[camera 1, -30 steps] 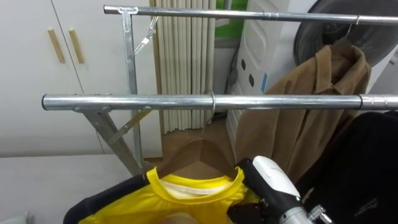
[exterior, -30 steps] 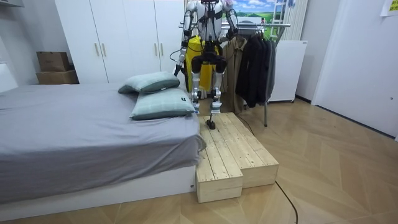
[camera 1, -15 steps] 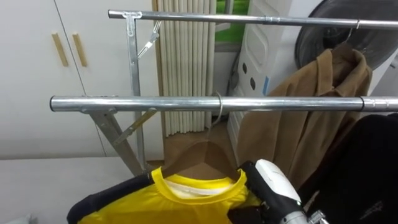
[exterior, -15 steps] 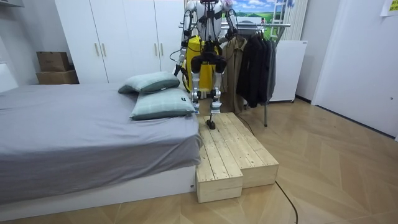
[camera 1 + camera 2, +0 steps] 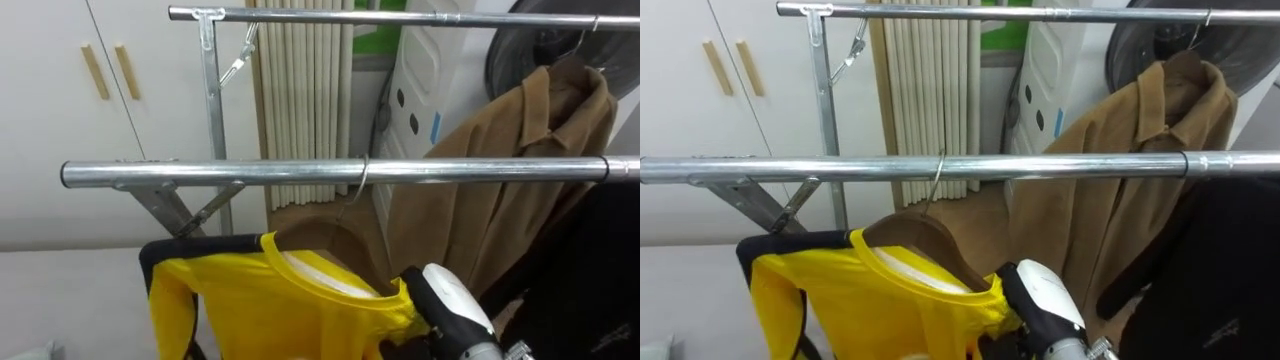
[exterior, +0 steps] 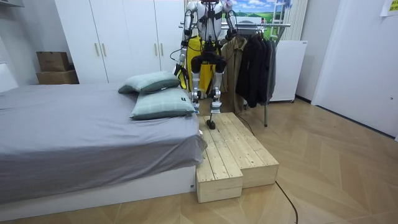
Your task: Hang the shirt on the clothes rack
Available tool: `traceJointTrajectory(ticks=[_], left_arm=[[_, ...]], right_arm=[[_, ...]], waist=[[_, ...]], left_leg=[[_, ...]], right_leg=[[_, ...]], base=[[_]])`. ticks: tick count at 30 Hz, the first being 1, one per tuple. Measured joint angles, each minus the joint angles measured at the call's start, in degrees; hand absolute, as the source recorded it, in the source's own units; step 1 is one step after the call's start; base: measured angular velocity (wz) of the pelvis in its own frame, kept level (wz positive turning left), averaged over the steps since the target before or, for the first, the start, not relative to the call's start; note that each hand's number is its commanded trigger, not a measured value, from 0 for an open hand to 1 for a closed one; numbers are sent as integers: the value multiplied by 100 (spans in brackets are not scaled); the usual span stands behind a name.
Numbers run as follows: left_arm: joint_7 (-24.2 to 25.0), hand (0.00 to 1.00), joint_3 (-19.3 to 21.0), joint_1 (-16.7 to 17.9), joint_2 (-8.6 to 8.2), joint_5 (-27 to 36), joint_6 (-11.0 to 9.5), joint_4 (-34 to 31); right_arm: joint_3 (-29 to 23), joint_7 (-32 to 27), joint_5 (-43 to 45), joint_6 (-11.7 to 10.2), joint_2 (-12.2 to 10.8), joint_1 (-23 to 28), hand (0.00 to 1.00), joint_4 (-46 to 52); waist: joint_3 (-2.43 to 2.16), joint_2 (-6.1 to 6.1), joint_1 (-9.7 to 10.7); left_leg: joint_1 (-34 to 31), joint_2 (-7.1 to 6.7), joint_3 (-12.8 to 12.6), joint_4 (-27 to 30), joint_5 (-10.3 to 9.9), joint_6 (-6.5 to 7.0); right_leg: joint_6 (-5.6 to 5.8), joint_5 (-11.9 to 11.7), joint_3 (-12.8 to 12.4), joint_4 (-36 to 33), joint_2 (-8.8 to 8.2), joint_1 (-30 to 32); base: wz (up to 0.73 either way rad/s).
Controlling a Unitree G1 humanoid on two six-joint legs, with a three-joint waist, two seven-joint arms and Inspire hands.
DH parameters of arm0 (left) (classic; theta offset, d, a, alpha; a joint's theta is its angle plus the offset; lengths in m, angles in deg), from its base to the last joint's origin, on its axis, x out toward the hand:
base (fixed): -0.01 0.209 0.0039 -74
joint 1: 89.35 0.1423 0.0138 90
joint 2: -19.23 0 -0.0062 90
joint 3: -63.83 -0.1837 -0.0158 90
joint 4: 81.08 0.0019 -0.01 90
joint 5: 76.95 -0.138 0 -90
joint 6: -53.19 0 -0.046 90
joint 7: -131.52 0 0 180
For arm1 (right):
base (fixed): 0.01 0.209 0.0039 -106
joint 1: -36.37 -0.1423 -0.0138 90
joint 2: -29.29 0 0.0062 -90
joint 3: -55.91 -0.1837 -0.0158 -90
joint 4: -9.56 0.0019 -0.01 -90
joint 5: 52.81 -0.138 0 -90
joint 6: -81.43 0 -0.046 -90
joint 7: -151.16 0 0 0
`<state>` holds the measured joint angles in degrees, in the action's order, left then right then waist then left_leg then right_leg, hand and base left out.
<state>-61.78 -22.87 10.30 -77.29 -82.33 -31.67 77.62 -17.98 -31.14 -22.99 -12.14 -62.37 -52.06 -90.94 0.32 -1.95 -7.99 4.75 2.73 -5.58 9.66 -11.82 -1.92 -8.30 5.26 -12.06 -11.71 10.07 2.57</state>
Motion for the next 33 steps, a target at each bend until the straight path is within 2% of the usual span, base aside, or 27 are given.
traceJointTrajectory(ticks=[12, 15, 24, 33], left_arm=[[3, 0, 51, -1, -12, -165, 31, 69], [4, 0, 43, 0, -13, -165, 30, 107], [4, 0, 116, 2, -12, -166, 30, 102], [2, 0, 211, 2, -30, -163, 32, 102]], right_arm=[[-176, 145, -190, 71, -3, 0, 0, 50], [-176, 170, -600, 67, -3, 1, 0, -15], [-186, 45, -1643, -10, -114, 22, 0, -321], [-275, 325, -2861, 77, -300, 63, 0, -447]], waist=[[-2, -28, 1], [15, -29, 15], [20, -42, 19], [35, -12, 74]], left_leg=[[18, -6, -33, 0, 1, 0], [52, -6, -46, -4, 1, 0], [76, -7, -51, -7, 0, 0], [79, -5, -43, -6, 0, 0]], right_leg=[[26, 45, -35, -9, 0, -10], [24, 44, -41, -8, 0, -35], [14, 70, -41, -2, -2, -67], [5, 80, -22, -1, -4, -76]], base=[[-1], [0], [0], [0]])
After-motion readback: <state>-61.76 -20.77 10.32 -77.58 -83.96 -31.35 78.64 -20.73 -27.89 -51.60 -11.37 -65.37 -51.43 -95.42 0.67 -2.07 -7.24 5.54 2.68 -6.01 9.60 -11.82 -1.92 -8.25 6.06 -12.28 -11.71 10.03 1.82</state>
